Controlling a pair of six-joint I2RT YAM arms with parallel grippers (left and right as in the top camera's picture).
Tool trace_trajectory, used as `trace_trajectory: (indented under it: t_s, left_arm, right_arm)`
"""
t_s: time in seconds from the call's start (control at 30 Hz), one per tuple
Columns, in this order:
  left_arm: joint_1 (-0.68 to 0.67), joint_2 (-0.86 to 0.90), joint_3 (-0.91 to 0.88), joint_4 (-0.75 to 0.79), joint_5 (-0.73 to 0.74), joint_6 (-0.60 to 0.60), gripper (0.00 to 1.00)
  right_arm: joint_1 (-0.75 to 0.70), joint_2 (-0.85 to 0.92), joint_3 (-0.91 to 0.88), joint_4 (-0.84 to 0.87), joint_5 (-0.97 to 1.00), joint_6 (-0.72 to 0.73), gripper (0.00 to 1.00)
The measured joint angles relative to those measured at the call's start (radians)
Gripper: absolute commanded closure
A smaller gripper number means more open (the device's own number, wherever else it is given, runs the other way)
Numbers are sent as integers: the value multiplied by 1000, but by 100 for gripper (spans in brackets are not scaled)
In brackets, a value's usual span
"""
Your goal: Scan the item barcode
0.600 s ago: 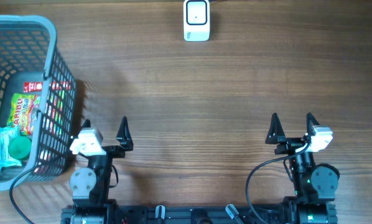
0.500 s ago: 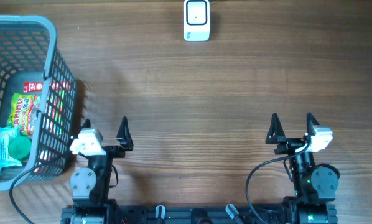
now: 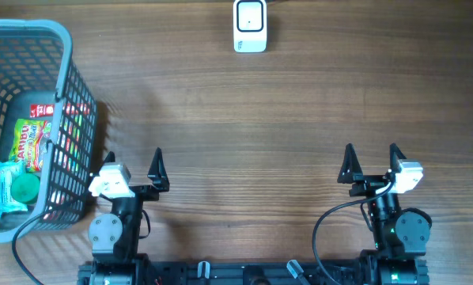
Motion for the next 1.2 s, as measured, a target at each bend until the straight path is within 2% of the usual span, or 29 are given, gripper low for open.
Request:
trace_trajectory:
  t_s: [0.73, 0.9, 1.07, 1.2]
  left_arm:
    - [0, 0, 0, 18, 0, -15, 0]
    - [0, 0, 8, 15, 138, -35, 0]
    - [0, 24, 141, -50, 256, -35, 0]
    - [0, 152, 353, -150, 289, -35, 0]
  right_arm:
    - [0, 0, 0, 0, 0, 0, 0]
    - [0, 0, 0, 0, 0, 0, 0]
    - [0, 0, 0, 0, 0, 0, 0]
    - [0, 0, 0, 0, 0, 0, 0]
